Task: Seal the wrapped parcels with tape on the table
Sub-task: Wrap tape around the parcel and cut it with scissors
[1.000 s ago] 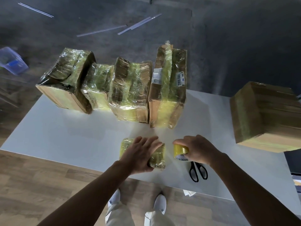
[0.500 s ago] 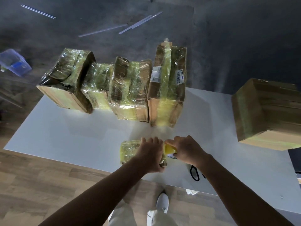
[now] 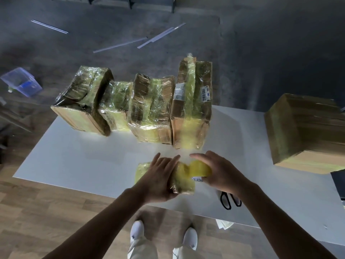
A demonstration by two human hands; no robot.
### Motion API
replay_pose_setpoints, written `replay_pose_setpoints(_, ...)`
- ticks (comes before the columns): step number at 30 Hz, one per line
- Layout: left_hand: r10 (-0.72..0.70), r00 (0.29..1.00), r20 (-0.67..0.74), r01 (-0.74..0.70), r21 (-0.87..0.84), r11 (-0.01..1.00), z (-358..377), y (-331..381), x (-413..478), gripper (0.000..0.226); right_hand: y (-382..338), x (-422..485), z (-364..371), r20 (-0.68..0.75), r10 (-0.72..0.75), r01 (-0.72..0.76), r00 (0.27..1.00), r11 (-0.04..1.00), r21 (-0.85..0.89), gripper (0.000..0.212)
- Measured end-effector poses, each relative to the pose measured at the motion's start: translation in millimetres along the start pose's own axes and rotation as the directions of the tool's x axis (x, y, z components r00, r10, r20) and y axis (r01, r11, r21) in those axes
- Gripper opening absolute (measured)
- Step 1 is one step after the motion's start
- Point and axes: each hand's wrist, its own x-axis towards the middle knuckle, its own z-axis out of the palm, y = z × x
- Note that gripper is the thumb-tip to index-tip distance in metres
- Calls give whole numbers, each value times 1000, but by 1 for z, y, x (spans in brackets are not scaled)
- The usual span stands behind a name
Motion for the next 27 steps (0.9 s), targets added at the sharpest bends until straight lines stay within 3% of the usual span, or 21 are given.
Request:
replay_pose_setpoints(3,-44,995,-85,28,-187,982,-10,-8,-14,99,-21,-1,-17,-47,-138,142,989,984,108,76)
replay_pose_setpoints(6,-134,986,-101,93,-336,937,-18,-17,-25,99,-31,7,-12,-116,-229,242,966,964,112,66)
replay_pose_setpoints(11,10,989,-147,-44,-230,972,-28,-39,-36,82,-44,27,-1,-208,-225,249,952,964,93,63)
replay_pose_setpoints(16,29,992,-124,-60,-250,966,-30,-53,-49,77,-53,31,-14,-83,-335,324,939,938,-121,57)
replay_pose_setpoints(19,-4,994,-107,-26,-279,960,-34,-60,-58,76,-43,24,-27,10,-290,278,957,905,-323,53)
replay_pose_setpoints(23,-4,997,-79,-8,-153,988,-44,-69,-64,77,-49,25,-13,52,-233,235,971,888,-395,52)
replay_pose_setpoints(27,63,997,-52,-56,130,990,-60,-77,-67,74,-63,37,10,42,-247,245,968,900,-359,48)
